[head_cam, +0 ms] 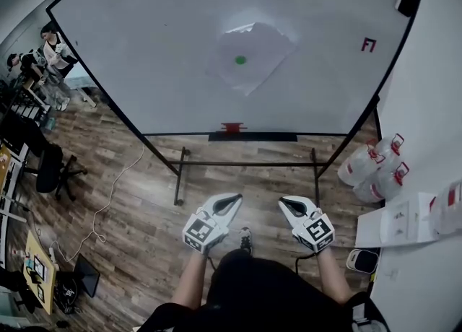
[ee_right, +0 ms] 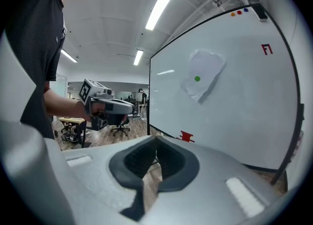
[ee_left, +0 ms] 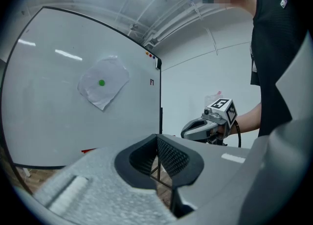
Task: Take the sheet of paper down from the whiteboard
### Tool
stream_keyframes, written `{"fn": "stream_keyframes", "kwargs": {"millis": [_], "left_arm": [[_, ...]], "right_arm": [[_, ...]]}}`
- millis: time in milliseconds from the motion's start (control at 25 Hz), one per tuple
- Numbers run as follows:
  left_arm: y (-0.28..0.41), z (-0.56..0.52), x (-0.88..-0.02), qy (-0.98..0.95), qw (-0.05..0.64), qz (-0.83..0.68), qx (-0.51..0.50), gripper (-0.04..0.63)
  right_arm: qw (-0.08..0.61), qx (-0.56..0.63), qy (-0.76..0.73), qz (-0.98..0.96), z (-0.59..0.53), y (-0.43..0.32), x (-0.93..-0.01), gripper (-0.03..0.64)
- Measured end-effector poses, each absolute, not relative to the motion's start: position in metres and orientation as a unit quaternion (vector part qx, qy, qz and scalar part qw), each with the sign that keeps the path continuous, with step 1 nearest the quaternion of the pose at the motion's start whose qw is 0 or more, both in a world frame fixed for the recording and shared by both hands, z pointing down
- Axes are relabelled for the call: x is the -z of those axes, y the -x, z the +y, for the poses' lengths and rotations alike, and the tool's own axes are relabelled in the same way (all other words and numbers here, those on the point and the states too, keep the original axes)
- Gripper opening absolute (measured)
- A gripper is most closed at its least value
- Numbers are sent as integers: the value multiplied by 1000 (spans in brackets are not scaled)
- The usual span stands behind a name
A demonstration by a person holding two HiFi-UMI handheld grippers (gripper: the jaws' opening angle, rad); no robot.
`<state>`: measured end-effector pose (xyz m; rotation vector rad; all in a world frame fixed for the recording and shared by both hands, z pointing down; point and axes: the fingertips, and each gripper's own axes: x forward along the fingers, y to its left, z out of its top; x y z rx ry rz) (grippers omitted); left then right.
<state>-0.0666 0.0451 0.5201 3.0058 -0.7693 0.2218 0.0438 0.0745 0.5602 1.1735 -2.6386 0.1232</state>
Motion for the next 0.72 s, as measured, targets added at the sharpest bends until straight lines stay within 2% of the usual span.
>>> {"fn": "stream_keyframes", "kwargs": {"millis": [720], "left_arm": [[70,-69,-513,-970,1,-236,-56,9]], "right_arm": [[98,-91,-451,-882,-29,-46,-567,5]]}}
